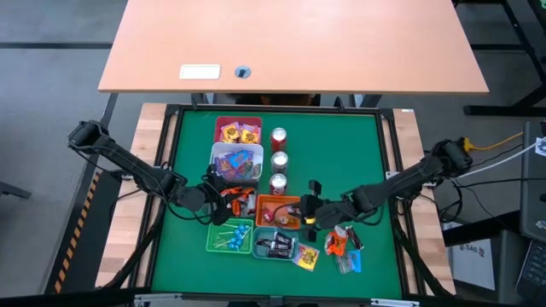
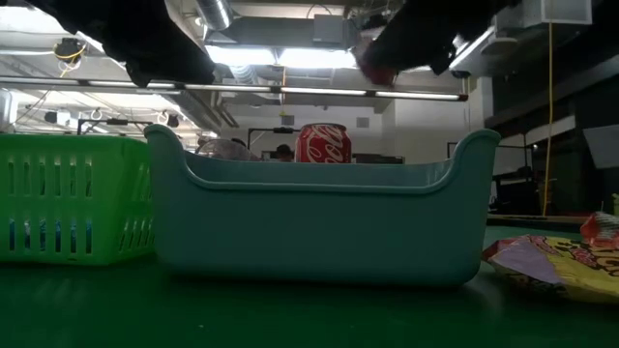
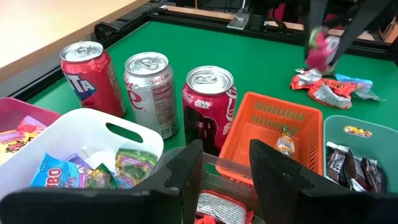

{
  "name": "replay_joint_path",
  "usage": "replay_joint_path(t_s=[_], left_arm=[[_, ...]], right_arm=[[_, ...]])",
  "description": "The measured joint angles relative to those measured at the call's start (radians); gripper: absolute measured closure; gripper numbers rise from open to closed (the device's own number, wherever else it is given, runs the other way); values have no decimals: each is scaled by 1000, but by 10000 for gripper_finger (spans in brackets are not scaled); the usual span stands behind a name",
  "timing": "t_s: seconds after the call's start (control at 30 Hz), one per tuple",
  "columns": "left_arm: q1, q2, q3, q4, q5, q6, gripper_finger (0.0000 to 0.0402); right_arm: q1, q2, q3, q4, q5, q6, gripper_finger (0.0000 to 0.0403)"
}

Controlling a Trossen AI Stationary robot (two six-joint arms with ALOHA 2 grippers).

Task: Sort candy
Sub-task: Put the red candy into the center orange bin, then put the orange chocolate into the black bin

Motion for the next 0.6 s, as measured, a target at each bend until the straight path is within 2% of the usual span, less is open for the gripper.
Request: replay_joint_path(t_s=[0.13, 0.37, 0.5, 0.6], left_arm=[[0, 0, 0, 0, 0, 0, 280], [0, 0, 0, 0, 0, 0, 280], [0, 0, 0, 0, 0, 0, 280], [0, 0, 0, 0, 0, 0, 280]], right_arm=[[-27, 42, 0, 35, -10, -2, 259], [-84, 53, 0, 37, -109, 1, 206], [-103, 44, 1, 2, -222, 5, 201], [-102, 44, 7, -100, -336, 24, 205]])
